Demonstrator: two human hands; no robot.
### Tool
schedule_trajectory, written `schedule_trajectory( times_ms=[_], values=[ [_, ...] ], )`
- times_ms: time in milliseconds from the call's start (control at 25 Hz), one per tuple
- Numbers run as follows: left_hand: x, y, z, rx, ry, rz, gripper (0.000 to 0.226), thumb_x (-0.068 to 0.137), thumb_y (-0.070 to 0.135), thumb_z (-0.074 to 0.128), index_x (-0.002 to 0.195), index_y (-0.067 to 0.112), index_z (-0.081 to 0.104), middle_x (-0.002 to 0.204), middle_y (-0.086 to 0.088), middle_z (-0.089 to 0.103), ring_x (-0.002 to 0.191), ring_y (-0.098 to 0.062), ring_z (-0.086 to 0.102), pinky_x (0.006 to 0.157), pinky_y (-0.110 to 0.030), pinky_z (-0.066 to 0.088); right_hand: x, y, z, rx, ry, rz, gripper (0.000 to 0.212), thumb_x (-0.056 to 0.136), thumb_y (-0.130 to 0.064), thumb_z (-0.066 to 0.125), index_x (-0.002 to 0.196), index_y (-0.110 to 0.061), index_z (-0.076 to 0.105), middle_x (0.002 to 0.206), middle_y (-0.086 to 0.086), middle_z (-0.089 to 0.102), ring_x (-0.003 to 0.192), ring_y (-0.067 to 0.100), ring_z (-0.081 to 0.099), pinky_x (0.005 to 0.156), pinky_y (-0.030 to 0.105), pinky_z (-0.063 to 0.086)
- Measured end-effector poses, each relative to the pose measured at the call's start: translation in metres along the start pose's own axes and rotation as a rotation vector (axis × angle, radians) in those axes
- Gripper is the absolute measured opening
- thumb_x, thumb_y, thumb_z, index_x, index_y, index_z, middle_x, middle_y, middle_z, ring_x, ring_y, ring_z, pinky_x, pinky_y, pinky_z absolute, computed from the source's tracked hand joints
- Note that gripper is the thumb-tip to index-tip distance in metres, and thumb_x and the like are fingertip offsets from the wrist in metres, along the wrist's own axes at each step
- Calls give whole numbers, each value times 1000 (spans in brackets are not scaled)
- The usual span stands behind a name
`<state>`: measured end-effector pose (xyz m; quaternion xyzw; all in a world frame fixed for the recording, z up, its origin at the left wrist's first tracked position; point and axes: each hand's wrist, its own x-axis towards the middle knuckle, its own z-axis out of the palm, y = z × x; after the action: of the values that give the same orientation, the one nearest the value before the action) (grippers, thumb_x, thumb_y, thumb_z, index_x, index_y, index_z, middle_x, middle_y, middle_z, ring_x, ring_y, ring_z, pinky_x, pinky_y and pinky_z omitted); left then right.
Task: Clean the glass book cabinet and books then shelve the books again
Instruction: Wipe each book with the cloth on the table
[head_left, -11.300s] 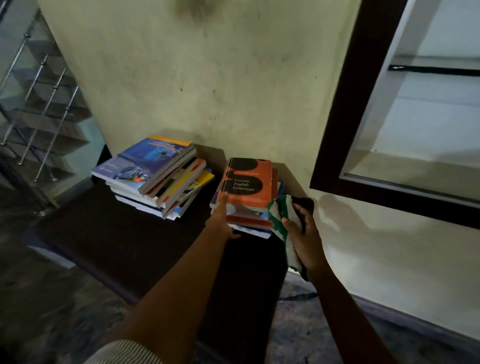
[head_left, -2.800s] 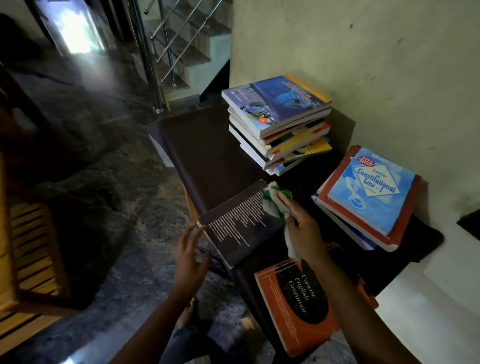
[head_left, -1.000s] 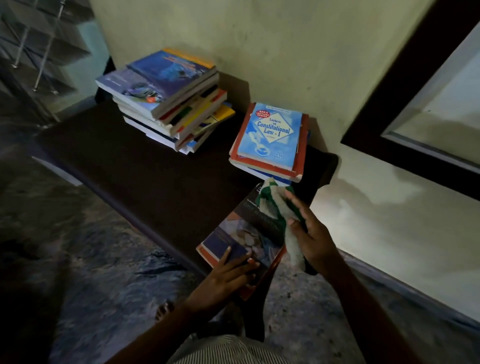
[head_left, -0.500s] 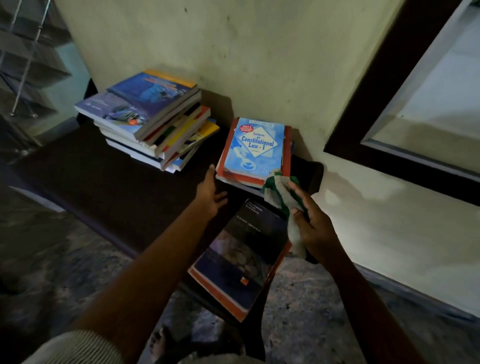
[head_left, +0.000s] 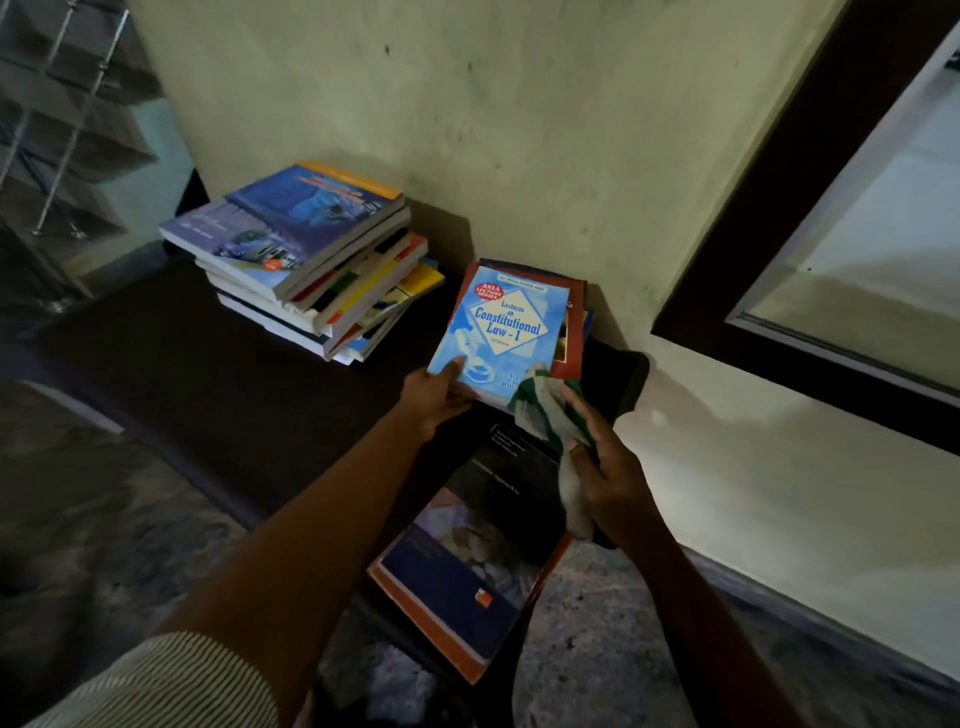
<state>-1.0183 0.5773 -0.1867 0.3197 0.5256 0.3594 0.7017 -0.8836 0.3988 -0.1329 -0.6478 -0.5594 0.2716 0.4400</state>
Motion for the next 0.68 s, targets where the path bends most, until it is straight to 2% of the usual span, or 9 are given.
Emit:
schedule_trajectory(
  times_ms=[80, 160, 240, 360, 480, 600, 680],
  values=[
    [-13, 0, -17, 194, -53, -38, 46, 95, 36, 50, 124, 1, 46, 100, -19, 65, 69, -26, 63, 56, -35, 53, 5, -4, 10, 13, -46, -44, 46, 95, -8, 44, 131, -33, 30, 143, -9, 30, 133, 5, 29, 99, -3, 20],
    [-26, 3, -37, 272, -79, -50, 51, 96, 37, 49, 128, -2, 44, 108, -23, 63, 71, -27, 65, 51, -32, 55, 12, -9, 21, 18, -96, -90, 50, 95, -1, 43, 131, -33, 32, 145, -9, 29, 134, 1, 25, 100, -2, 19],
    [-46, 6, -57, 149, -64, -17, 40, 97, 30, 49, 122, -2, 48, 97, -19, 66, 71, -26, 66, 52, -31, 57, 18, -15, 34, 27, -142, -140, 53, 95, 1, 43, 129, -38, 33, 143, -15, 26, 132, -6, 22, 101, -2, 18],
    [-79, -4, -107, -181, 23, 24, 17, 97, 18, 47, 106, 7, 57, 79, -9, 72, 66, -20, 70, 54, -33, 58, 28, -26, 60, 53, -229, -205, 58, 95, 2, 43, 127, -44, 31, 144, -16, 27, 132, -8, 22, 103, 0, 19],
    [-109, -34, -168, -356, 239, -9, 13, 96, 16, 47, 98, 9, 58, 68, -5, 72, 59, -15, 69, 50, -29, 57, 37, -40, 92, 98, -379, -275, 53, 93, 6, 41, 135, -28, 37, 139, -19, 30, 126, -17, 25, 100, 0, 21],
    [-125, -63, -210, -337, 412, -54, 13, 97, 15, 45, 93, 11, 56, 57, -2, 69, 47, -13, 65, 44, -25, 54, 47, -46, 131, 116, -495, -353, 53, 87, 14, 39, 134, -10, 44, 134, -16, 38, 122, -22, 30, 104, 5, 23],
    [-126, -73, -220, -318, 450, -92, 12, 97, 14, 46, 90, 12, 56, 55, -1, 67, 43, -12, 63, 41, -24, 52, 57, -45, 159, 84, -555, -387, 55, 85, 16, 40, 134, -7, 45, 134, -10, 41, 123, -14, 34, 104, 4, 23]
  ],
)
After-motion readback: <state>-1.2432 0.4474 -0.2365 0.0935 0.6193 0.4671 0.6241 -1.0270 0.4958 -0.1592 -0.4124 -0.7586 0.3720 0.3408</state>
